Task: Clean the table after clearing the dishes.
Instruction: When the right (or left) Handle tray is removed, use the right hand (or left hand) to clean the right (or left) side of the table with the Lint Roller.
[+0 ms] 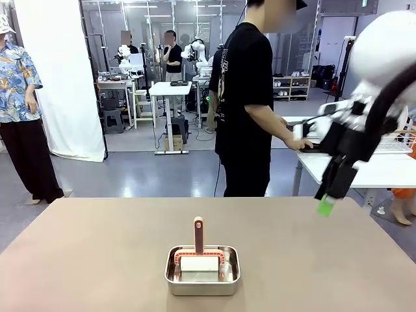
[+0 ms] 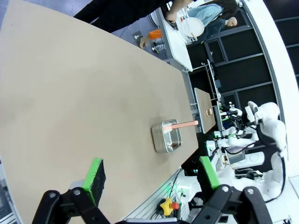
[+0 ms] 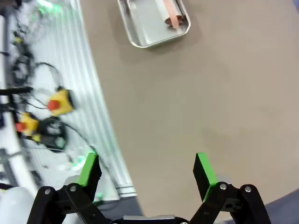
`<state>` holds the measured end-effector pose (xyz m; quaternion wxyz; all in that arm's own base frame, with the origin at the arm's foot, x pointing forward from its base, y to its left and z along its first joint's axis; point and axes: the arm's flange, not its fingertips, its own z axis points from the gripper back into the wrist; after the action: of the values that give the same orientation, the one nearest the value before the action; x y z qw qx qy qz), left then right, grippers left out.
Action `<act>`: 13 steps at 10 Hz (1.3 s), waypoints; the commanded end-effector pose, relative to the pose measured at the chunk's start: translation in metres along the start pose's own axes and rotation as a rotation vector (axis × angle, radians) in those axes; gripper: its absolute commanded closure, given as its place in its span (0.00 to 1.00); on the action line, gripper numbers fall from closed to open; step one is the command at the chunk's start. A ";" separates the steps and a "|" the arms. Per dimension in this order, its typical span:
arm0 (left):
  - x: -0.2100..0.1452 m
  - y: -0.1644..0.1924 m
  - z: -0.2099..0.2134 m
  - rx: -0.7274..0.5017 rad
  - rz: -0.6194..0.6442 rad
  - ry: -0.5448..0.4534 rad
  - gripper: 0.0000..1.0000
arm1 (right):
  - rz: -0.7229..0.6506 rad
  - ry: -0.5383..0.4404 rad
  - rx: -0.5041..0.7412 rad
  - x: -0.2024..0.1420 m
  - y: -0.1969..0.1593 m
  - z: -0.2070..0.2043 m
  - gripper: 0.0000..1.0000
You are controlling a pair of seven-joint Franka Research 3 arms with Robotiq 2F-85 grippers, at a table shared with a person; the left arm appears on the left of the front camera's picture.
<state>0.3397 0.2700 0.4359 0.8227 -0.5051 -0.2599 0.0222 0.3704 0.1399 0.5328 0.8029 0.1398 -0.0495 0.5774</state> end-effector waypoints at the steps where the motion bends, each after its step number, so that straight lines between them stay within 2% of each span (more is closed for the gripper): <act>1: -0.003 -0.001 0.002 -0.007 -0.009 -0.007 0.00 | 0.189 -0.020 -0.307 0.017 0.014 -0.029 0.00; 4: -0.003 -0.001 0.002 -0.007 -0.009 -0.007 0.00 | 0.170 0.014 -0.264 0.044 0.009 -0.035 0.00; 5: -0.003 -0.001 0.002 -0.007 -0.009 -0.007 0.00 | 0.123 0.040 -0.198 0.043 0.006 -0.035 0.00; 6: -0.003 -0.001 0.002 -0.007 -0.009 -0.007 0.00 | 0.219 0.017 -0.276 0.046 0.019 -0.033 0.00; 13: -0.003 -0.001 0.002 -0.007 -0.009 -0.007 0.00 | 0.223 0.013 -0.259 0.046 0.017 -0.033 0.00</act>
<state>0.3399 0.2698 0.4359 0.8228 -0.5051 -0.2596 0.0221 0.3676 0.1954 0.5154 0.7462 0.0258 -0.1333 0.6517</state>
